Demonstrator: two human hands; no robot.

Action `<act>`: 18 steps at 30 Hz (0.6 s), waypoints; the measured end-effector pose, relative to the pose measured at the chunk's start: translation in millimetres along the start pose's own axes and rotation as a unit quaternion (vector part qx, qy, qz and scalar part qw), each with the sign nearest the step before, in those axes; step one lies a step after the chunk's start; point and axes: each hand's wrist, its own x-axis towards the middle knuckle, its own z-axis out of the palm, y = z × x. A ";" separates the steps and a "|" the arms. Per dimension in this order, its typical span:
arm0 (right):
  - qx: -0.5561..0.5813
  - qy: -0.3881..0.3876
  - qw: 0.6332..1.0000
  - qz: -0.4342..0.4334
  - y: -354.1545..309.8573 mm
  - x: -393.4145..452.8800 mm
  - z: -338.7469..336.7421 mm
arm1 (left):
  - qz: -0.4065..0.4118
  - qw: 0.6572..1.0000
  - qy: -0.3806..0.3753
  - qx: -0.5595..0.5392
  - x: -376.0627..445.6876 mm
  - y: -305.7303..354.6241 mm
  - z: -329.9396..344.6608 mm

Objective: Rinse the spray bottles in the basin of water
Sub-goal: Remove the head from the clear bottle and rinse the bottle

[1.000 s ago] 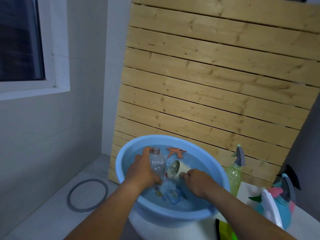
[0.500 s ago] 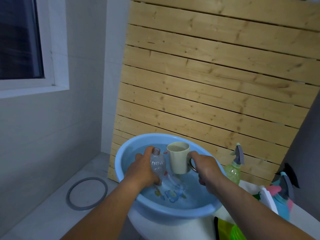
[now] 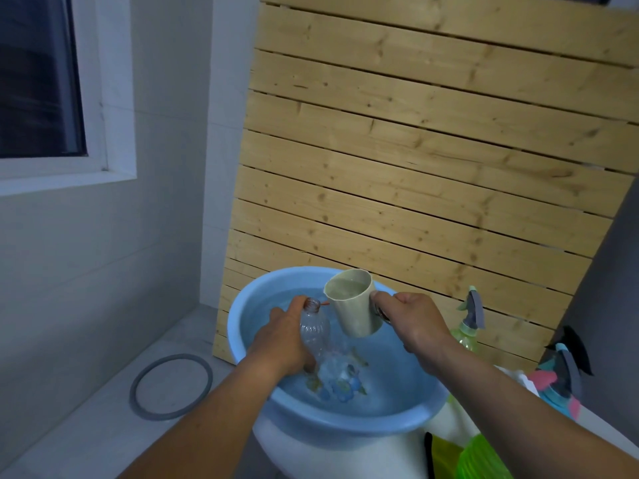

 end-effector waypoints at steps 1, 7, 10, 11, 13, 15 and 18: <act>-0.003 -0.002 1.000 -0.006 -1.0 -0.3 0.0 | 0.001 1.000 -0.003 0.001 -0.2 0.0 0.0; -0.051 -0.001 0.998 -0.031 -9.5 -0.2 0.0 | 0.004 1.000 -0.002 0.003 -1.5 1.1 -0.6; -0.069 0.004 0.997 -0.038 -12.8 0.1 -0.6 | 0.002 1.000 -0.001 0.001 -1.8 0.3 -0.6; -0.074 0.005 0.996 -0.040 -13.9 0.2 -0.8 | 0.002 1.000 -0.002 0.001 -1.7 0.5 -0.8; -0.081 0.009 0.996 -0.042 -16.4 0.6 -1.7 | 0.003 1.000 -0.003 0.004 -1.8 0.9 -1.2; -0.090 0.011 0.995 -0.047 -18.7 1.4 -3.7 | 0.002 1.000 -0.003 0.007 -1.9 1.1 -1.4; -0.103 0.015 0.993 -0.055 -21.9 1.8 -6.2 | 0.000 1.000 -0.003 0.007 -1.7 1.1 -1.0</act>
